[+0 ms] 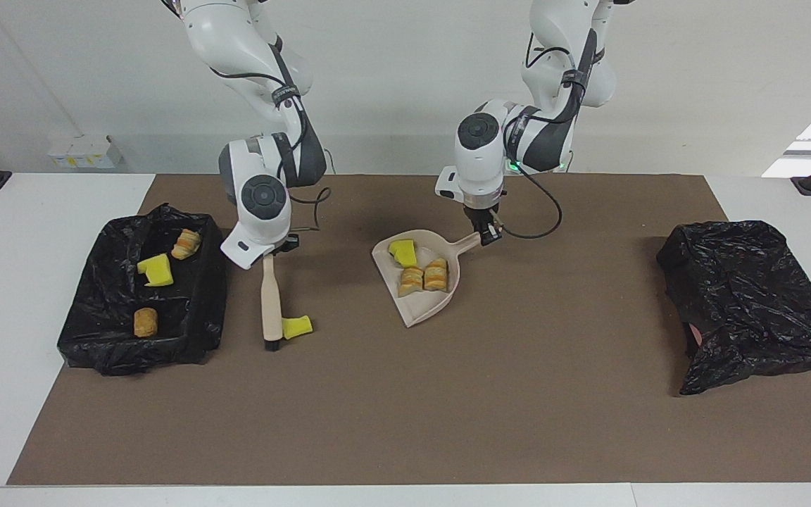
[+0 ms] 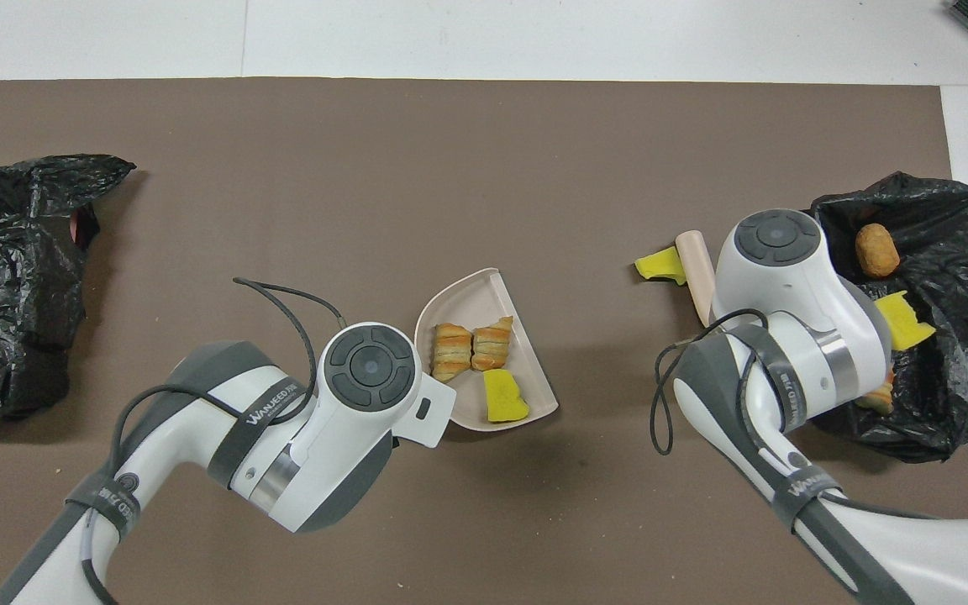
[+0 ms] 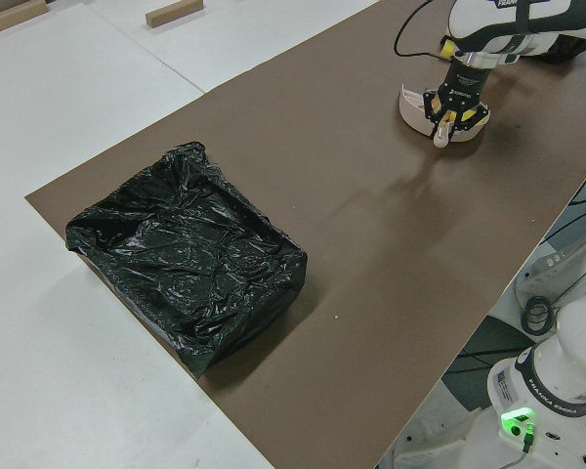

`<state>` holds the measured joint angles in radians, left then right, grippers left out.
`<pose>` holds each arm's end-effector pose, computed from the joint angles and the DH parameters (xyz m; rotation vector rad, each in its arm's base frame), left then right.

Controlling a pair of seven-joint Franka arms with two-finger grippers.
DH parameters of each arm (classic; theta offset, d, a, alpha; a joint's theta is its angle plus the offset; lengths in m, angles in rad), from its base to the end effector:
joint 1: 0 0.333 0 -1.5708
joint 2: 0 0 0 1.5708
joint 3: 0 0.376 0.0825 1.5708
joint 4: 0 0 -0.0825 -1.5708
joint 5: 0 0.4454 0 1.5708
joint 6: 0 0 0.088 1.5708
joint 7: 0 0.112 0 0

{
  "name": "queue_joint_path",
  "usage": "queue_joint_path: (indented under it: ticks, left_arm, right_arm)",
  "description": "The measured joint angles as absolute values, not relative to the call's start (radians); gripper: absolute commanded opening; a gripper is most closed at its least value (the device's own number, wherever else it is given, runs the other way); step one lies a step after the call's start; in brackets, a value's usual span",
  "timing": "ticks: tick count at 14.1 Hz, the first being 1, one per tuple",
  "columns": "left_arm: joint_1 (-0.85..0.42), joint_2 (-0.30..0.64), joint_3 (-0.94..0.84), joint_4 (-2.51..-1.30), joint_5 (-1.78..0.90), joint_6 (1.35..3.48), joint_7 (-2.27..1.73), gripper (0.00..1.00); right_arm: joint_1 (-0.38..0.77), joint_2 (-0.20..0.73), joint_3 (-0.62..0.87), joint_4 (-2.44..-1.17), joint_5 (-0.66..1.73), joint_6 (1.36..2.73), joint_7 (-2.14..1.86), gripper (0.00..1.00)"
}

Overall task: Sweep and dump trash in bin
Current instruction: 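Sweep the last sponge piece into the dustpan with the right gripper's brush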

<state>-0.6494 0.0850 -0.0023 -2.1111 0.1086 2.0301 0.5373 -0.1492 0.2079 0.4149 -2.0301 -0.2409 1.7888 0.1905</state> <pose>0.4747 -0.3538 0.3821 -2.4611 1.7669 0.2435 0.5776 0.1289 0.3444 2.8473 0.2699 -0.5572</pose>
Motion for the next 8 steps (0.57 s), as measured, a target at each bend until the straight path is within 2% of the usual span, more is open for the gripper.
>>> queue_joint_path:
  ticks: [5, 8]
  left_arm:
    - [-0.649, 0.085, 0.000, -2.119, 0.109, 2.042, 0.558, 0.00]
    - [-0.648, 0.084, 0.004, -2.130, 0.109, 2.069, 0.590, 0.00]
  right_arm:
    - [0.087, 0.190, 0.425, -2.022, -0.031, 1.781, 0.199, 0.00]
    - [0.129, 0.177, 0.426, -2.014, 0.004, 1.780, 0.200, 0.00]
